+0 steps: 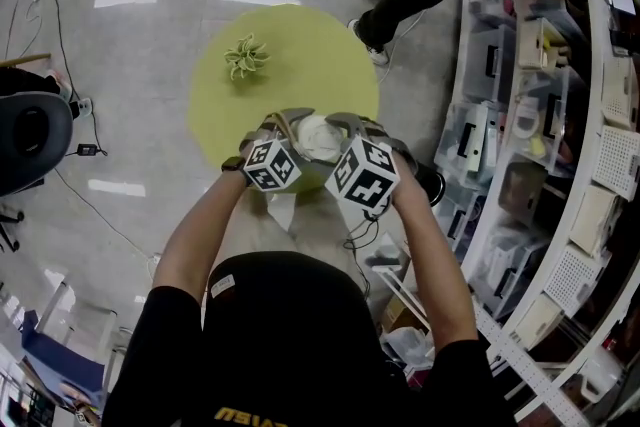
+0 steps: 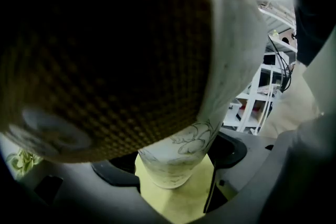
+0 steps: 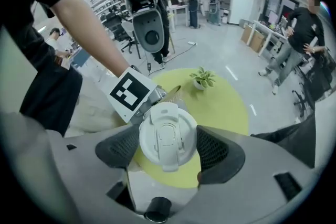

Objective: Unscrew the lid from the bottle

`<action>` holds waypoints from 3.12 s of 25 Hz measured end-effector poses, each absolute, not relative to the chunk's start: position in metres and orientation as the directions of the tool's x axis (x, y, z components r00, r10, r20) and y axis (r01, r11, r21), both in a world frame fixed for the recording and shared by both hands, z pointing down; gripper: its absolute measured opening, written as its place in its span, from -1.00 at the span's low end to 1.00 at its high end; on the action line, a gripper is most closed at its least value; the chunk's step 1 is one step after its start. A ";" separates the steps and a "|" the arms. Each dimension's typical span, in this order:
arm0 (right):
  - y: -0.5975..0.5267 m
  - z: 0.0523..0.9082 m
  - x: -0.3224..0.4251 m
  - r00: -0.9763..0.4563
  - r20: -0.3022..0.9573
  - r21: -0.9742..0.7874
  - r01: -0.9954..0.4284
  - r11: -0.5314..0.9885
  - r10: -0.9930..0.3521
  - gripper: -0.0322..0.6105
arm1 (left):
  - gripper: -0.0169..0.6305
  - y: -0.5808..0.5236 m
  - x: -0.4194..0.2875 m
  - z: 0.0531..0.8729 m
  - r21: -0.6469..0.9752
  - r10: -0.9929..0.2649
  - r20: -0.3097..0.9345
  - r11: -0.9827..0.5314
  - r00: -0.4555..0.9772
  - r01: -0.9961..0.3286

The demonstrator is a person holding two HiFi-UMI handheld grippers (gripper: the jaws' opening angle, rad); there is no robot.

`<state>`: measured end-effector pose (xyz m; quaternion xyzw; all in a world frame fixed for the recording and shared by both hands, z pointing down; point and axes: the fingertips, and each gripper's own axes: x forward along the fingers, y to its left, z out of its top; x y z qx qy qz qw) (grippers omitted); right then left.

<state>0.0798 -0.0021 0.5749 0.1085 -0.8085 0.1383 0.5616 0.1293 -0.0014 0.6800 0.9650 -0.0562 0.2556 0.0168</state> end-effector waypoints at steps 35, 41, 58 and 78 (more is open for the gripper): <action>-0.014 0.572 0.083 -0.355 0.893 -0.056 -0.697 0.715 -0.276 0.19 | 0.28 -0.002 0.128 0.686 0.016 -0.069 0.508 -0.996 0.859 -0.089; -0.006 0.571 0.079 -0.402 0.907 -0.060 -0.411 0.909 -0.122 0.19 | 0.28 -0.002 0.129 0.685 0.015 -0.066 0.508 -0.996 0.859 -0.085; 0.009 0.577 0.075 -0.303 0.953 0.011 -0.043 0.999 -0.024 0.29 | 0.27 0.001 0.128 0.686 0.017 -0.059 0.519 -0.997 0.852 -0.079; -0.014 0.563 0.104 -0.266 0.874 -0.137 -0.938 0.319 -0.406 0.43 | 0.26 0.000 0.126 0.695 0.026 -0.055 0.536 -0.996 0.842 -0.082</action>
